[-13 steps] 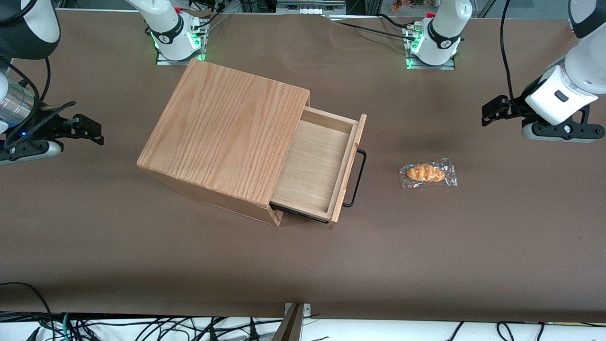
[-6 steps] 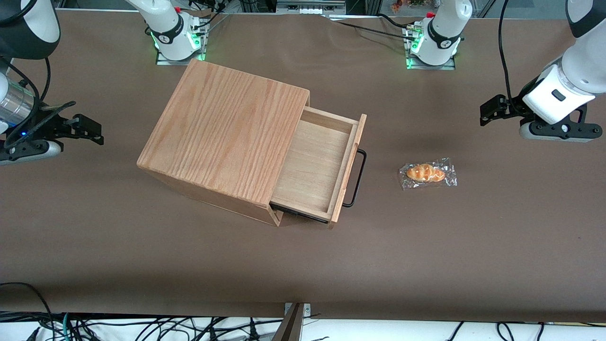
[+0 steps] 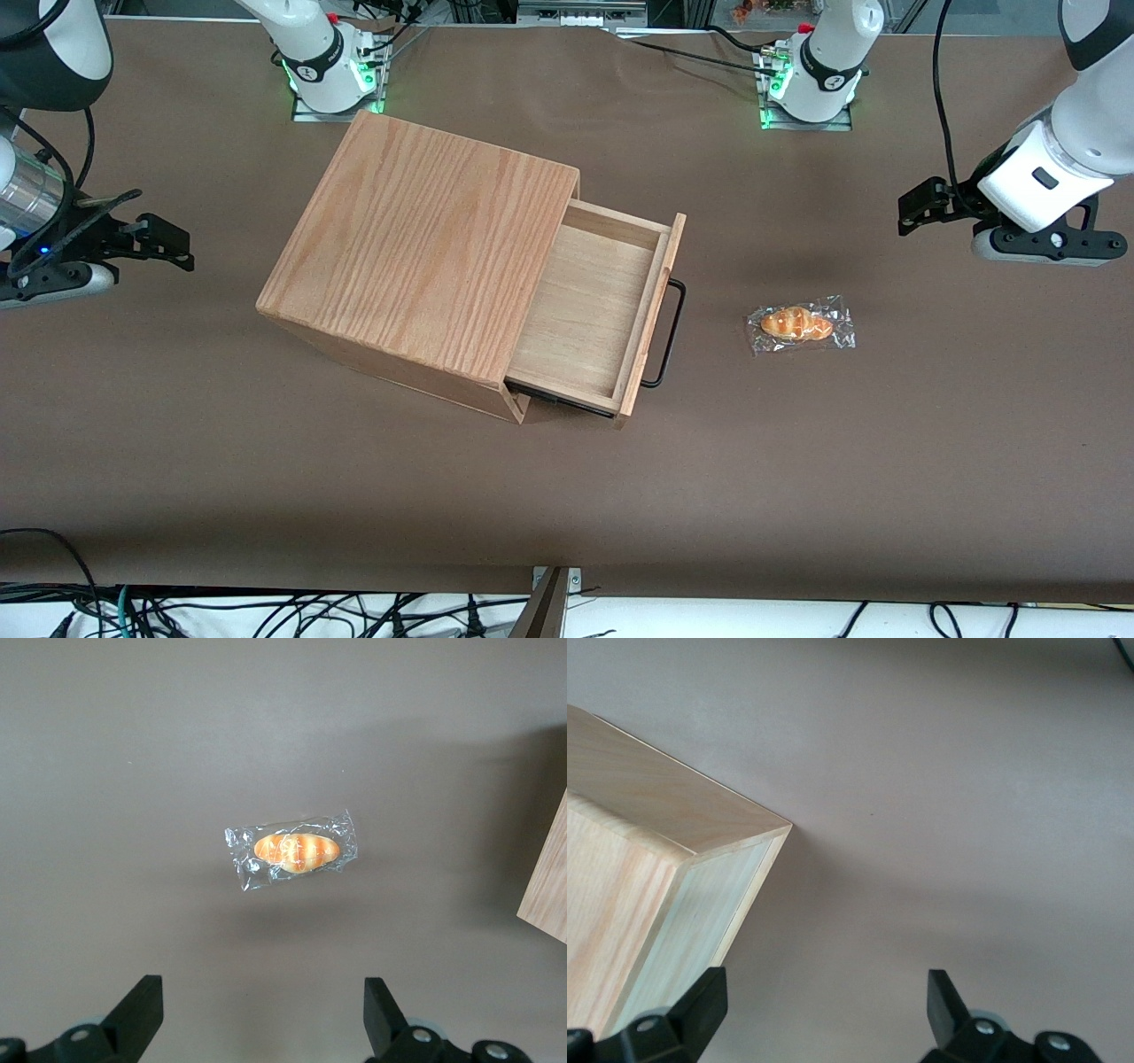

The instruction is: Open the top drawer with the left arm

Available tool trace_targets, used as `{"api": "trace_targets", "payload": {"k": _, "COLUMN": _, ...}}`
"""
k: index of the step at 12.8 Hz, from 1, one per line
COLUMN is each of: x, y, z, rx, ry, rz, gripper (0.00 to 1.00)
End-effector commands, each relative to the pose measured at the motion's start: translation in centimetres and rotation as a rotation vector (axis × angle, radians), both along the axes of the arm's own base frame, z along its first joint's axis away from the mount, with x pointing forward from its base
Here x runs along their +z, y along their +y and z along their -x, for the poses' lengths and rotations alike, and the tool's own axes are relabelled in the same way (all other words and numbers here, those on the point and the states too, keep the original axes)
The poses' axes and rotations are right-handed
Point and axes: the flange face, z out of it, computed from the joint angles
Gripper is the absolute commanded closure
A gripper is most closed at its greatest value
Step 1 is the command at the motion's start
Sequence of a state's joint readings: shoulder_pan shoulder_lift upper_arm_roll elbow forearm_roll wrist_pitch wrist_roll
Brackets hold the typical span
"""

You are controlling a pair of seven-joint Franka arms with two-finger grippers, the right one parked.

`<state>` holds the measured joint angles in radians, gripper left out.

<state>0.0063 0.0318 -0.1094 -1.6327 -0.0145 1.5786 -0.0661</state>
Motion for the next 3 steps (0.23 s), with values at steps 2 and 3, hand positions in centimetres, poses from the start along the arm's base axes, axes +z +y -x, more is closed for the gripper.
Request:
{"api": "trace_targets", "payload": {"k": 2, "x": 0.14, "y": -0.11, "z": 0.3, "rx": -0.003, "ry": -0.013, "rz": -0.021, "gripper": 0.0}}
{"api": "trace_targets", "payload": {"k": 3, "x": 0.07, "y": -0.11, "z": 0.31, "rx": -0.005, "ry": -0.011, "rz": -0.021, "gripper": 0.0}}
